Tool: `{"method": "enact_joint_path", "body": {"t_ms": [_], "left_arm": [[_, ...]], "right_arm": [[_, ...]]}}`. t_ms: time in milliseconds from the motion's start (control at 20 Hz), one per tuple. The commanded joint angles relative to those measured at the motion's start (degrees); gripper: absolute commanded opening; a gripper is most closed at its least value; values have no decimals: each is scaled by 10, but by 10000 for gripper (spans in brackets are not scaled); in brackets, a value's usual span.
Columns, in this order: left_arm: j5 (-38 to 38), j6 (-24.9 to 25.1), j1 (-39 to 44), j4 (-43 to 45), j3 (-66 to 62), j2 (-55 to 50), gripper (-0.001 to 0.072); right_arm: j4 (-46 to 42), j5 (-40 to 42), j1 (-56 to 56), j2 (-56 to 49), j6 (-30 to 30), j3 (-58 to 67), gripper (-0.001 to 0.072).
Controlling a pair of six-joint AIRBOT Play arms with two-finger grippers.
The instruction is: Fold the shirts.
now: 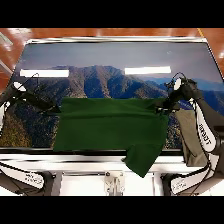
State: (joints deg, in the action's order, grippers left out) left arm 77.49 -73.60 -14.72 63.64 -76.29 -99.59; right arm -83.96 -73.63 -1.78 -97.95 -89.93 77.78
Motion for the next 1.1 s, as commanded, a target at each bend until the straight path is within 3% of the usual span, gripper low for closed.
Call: {"method": "enact_joint_path", "body": {"t_ms": [0, 100, 250, 350, 400, 650, 950, 1050], "left_arm": [[92, -7, -16, -1, -28, 5, 434], [143, -7, -37, -1, -39, 30, 434], [179, 9, -80, -1, 6, 95, 435], [176, 31, -121, -1, 99, 155, 567], [172, 46, -146, -1, 159, 184, 569], [127, 84, -259, -2, 373, 247, 569], [30, 96, -270, -6, 455, 245, 572], [6, 90, -270, -9, 470, 245, 640]], "right_arm": [[-23, -21, 0, 57, 20, 1, 509], [-94, -58, -3, 111, 30, 1, 509], [-78, -159, -69, 177, 87, 0, 509], [-31, -198, -146, 215, 101, -11, 509], [-3, -202, -186, 233, 105, -26, 509], [108, -160, -314, 288, 123, -142, 514], [132, -108, -313, 288, 138, -240, 514], [133, -94, -313, 288, 138, -254, 513]]}}
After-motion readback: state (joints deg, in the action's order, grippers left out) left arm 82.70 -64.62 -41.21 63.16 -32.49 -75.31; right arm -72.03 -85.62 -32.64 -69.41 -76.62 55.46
